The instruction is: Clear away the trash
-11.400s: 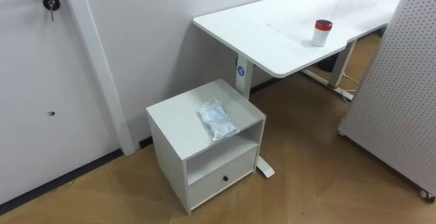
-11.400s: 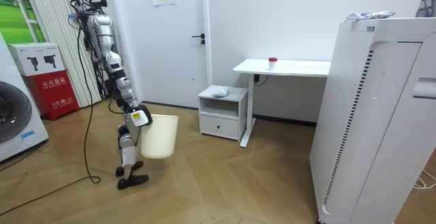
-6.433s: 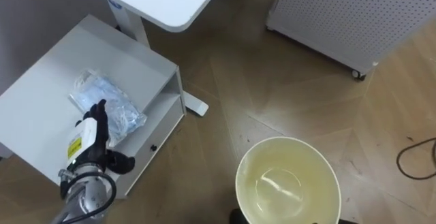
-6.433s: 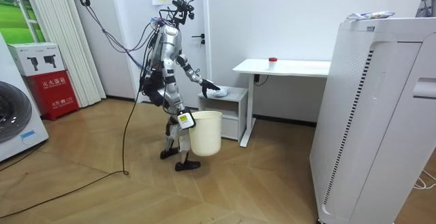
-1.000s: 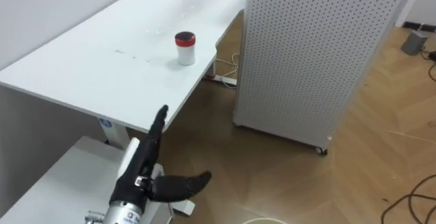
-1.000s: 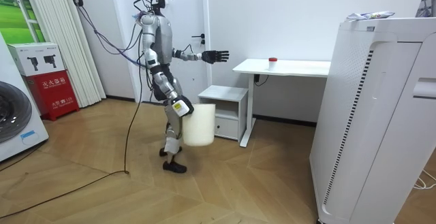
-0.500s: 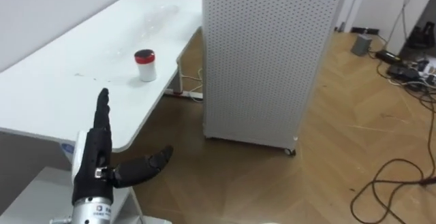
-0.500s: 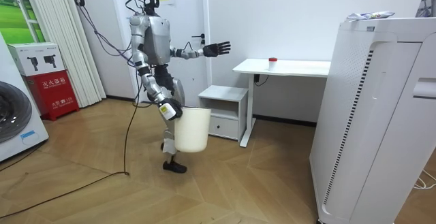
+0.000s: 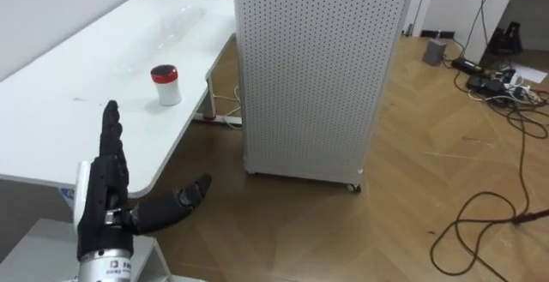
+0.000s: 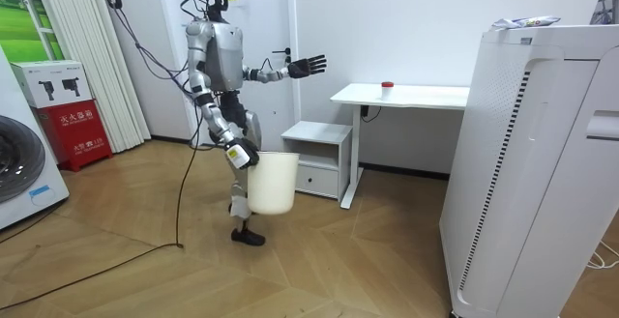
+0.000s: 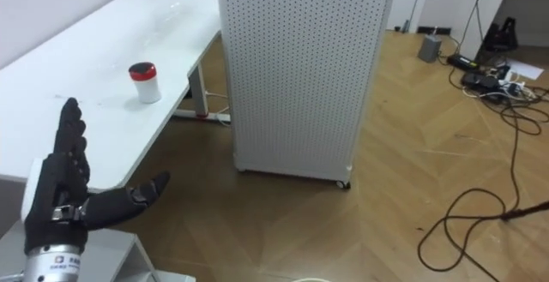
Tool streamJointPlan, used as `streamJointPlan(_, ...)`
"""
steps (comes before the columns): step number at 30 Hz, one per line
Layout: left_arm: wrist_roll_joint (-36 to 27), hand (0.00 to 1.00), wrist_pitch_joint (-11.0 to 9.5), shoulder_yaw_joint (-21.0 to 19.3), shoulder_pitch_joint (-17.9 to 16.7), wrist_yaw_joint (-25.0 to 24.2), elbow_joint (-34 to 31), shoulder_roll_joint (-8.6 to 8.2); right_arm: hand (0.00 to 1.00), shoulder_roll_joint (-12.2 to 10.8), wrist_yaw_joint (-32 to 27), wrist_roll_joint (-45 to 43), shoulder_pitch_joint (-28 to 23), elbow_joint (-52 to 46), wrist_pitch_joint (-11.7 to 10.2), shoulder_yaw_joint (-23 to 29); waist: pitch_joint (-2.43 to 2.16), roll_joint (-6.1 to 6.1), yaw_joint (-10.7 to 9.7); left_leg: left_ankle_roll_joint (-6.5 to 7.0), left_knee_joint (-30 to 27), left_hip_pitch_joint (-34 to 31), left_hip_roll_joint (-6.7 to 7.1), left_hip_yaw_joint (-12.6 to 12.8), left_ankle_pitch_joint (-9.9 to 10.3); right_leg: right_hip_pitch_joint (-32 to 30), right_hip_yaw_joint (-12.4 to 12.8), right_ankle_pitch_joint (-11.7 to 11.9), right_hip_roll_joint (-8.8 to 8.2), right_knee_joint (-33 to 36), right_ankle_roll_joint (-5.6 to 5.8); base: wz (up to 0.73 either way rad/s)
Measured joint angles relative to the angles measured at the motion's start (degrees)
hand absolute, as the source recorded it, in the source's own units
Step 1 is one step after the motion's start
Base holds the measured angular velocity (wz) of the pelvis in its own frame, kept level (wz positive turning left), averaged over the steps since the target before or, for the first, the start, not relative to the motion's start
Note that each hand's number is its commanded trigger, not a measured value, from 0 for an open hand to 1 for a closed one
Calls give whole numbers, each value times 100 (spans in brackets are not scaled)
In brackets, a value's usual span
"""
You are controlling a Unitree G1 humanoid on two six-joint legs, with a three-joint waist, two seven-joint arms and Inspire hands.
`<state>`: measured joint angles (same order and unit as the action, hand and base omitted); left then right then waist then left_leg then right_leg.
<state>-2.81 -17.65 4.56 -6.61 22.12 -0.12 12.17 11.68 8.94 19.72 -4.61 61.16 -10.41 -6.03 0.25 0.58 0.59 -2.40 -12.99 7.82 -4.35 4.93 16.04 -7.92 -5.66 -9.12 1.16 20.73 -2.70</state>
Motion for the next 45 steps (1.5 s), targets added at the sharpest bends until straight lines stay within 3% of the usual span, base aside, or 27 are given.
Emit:
streamJointPlan(5,-4,0,-44,-38,-9,27,147,-3,100,-34,8,-2,6,-22,4,-200,36,90,277,-3,-708,-162,-49,301,2,-48,-20,-123,-9,137,-126,-33)
streamJointPlan(8,-72,0,-47,-11,-37,-21,264,-11,100,-12,-9,5,-45,-51,13,-288,117,27,269,-54,-2570,-876,-246,69,-101,221,166,-266,116,227,-233,-9)
streamJointPlan(9,-101,0,-51,-8,-56,-29,285,-33,100,-16,-32,7,-58,-51,52,-278,120,47,254,-44,-3091,-1263,-223,-126,-136,247,287,-368,184,338,-273,15)
streamJointPlan(10,-118,0,-52,15,-40,-35,326,-54,100,-16,-97,36,-67,-40,59,-269,106,27,203,80,-3135,-1648,-74,-189,-59,289,420,-414,245,366,-321,17)
streamJointPlan(12,-170,0,-62,30,-46,-41,342,-59,100,-6,-180,121,-54,30,72,-274,102,24,203,160,-2844,-2225,177,-177,-61,318,542,-480,246,412,-342,-6)
streamJointPlan(13,-213,0,-79,6,-53,-50,353,-64,100,-6,-211,191,-46,106,82,-279,97,15,306,90,-2315,-2508,338,-196,-193,314,583,-522,235,418,-351,-28)
streamJointPlan(14,-216,0,-99,-7,-66,-54,353,-65,100,-4,-219,235,-56,109,117,-288,85,7,341,83,-1954,-2587,396,-209,-330,320,594,-546,237,421,-356,-41)
streamJointPlan(16,-283,0,-123,-33,-86,-147,393,-70,100,32,-261,284,-69,109,244,-401,32,-75,541,70,-475,-2725,405,-290,-791,352,553,-748,277,565,-347,-49)
streamJointPlan(17,-281,0,-123,-45,-88,-183,429,-71,100,28,-261,294,-75,109,271,-420,31,-84,576,101,-266,-2714,408,-342,-924,384,553,-840,277,642,-340,-55)
streamJointPlan(19,-271,0,-123,-97,-218,-305,470,-122,100,25,-263,298,-75,107,307,-488,-5,-76,610,175,-285,-2710,422,-378,-1545,514,287,-1199,66,831,-175,-36)
streamJointPlan(21,-265,0,-122,-105,-276,-457,467,-119,100,29,-257,293,-75,115,309,-489,-17,-64,603,224,-491,-2726,486,-335,-1688,618,76,-1390,-126,833,-17,-2)
streamJointPlan(23,-259,0,-121,-122,-290,-540,461,-120,100,27,-256,237,-89,116,352,-498,24,90,581,306,-711,-2729,623,-224,-1640,769,24,-1589,-317,838,90,16)
streamJointPlan(24,-256,0,-121,-125,-290,-585,451,-119,100,33,-260,202,-112,116,397,-498,22,191,590,454,-907,-2729,690,-58,-1542,899,23,-1706,-440,843,151,23)
streamJointPlan(25,-256,0,-121,-140,-289,-650,411,-117,100,53,-267,206,-134,112,422,-497,-25,274,621,678,-1189,-2751,795,32,-1369,1025,-16,-1825,-587,867,195,17)
streamJointPlan(27,-270,0,-123,-181,-274,-663,288,-114,100,93,-284,239,-131,1,422,-497,-54,347,671,787,-1664,-2788,963,93,-901,1142,-122,-1999,-832,1154,349,9)
streamJointPlan(29,-269,0,-125,-173,-268,-646,179,-102,100,128,-324,236,-120,-119,407,-498,-34,315,630,895,-2028,-2714,1065,145,-548,1016,-337,-1932,-1095,2072,506,23)
streamJointPlan(31,-251,0,-200,-171,-184,-585,135,-15,100,131,-399,229,-120,-278,405,-525,7,302,583,1013,-2308,-2523,1208,212,-115,730,-433,-1459,-1399,3241,589,40)
streamJointPlan(32,-252,0,-215,-173,-168,-550,135,-10,100,136,-406,226,-117,-315,393,-522,12,307,578,1040,-2305,-2460,1222,240,-34,662,-445,-1263,-1449,3457,616,26)
streamJointPlan(33,-191,0,-250,-171,-163,-472,136,-11,100,147,-413,225,-105,-341,345,-520,2,226,585,1068,-2252,-2304,1234,209,82,533,-438,-809,-1461,3799,639,9)
streamJointPlan(34,-148,0,-259,-171,-163,-413,138,-12,100,160,-422,224,-96,-342,285,-523,30,135,618,1065,-2153,-2132,1223,80,155,389,-448,-700,-1470,4007,671,8)
streamJointPlan(36,-159,0,-259,-182,-151,-331,142,-13,100,162,-380,229,-103,-373,252,-523,74,43,569,1046,-1929,-1908,1203,-178,154,6,-456,-1020,-1363,3981,549,28)
streamJointPlan(38,-157,0,-277,-175,-135,-262,142,-19,100,164,-316,245,-153,-380,212,-529,95,-5,481,1021,-1735,-1727,1133,-393,153,-419,-413,-1235,-1206,3472,530,45)
streamJointPlan(39,-151,0,-278,-172,-135,-207,151,-39,100,135,-327,223,-182,-436,162,-563,94,-16,439,975,-1570,-1596,1075,-521,131,-565,-225,-1233,-1055,2686,524,49)
streamJointPlan(41,-148,0,-281,-141,-135,-88,168,-38,100,125,-396,171,-226,-506,146,-567,79,32,336,906,-1355,-1404,1056,-668,129,-594,-66,-973,-926,1271,526,55)
streamJointPlan(42,-148,0,-281,-107,-159,-19,253,-45,100,129,-422,125,-235,-503,140,-569,61,6,266,840,-1274,-1269,1007,-807,161,-525,16,-363,-831,944,495,43)
streamJointPlan(43,-148,0,-277,-72,-176,-10,281,-48,100,124,-433,73,-252,-502,117,-566,-9,-5,243,760,-1149,-1134,935,-907,130,-324,-68,-339,-763,723,441,34)
streamJointPlan(45,-90,0,-279,-80,-170,-2,255,-27,100,122,-358,-41,-214,-503,60,-568,-6,-16,280,663,-969,-989,801,-992,73,-38,-210,-292,-639,389,368,20)
